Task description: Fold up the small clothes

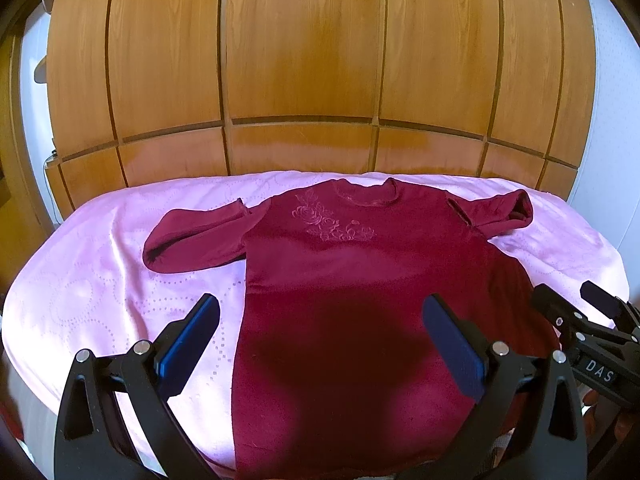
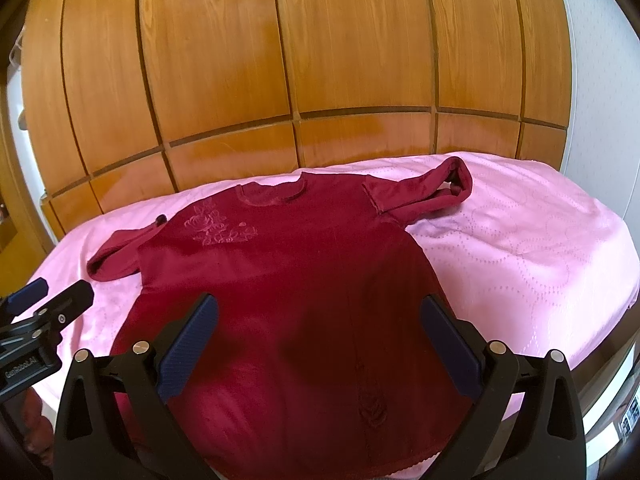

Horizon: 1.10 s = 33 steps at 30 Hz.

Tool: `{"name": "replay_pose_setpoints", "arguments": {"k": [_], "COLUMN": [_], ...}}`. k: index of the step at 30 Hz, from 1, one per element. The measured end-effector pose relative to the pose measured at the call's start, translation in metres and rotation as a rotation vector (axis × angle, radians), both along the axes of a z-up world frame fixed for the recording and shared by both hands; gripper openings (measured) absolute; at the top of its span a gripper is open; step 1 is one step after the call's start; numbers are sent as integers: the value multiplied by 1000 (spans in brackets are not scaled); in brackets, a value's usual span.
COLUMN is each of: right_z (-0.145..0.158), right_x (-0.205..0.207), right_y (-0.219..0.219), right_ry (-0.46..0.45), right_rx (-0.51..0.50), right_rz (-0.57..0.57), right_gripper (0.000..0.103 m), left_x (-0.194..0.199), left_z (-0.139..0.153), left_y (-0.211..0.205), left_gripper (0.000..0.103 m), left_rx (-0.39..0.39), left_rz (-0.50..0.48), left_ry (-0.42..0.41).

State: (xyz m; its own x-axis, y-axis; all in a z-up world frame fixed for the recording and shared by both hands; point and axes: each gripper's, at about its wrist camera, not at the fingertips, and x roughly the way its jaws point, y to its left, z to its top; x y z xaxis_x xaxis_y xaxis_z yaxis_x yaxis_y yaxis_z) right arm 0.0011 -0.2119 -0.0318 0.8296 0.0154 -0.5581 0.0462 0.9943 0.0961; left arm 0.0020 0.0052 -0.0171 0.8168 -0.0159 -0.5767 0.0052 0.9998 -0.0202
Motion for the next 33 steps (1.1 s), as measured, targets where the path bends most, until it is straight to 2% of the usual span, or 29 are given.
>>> {"name": "replay_pose_setpoints", "arguments": {"k": [33], "right_z": [-5], "right_x": [-3], "right_y": [0], "right_ry": [32], "right_rx": [-1], "right_rz": [2], "right_gripper": [100], "left_x": [8], "left_z": [-6], "left_y": [0], "left_gripper": [101], "left_rx": [-20], "left_rz": [-1], "left_ry": [46]}}
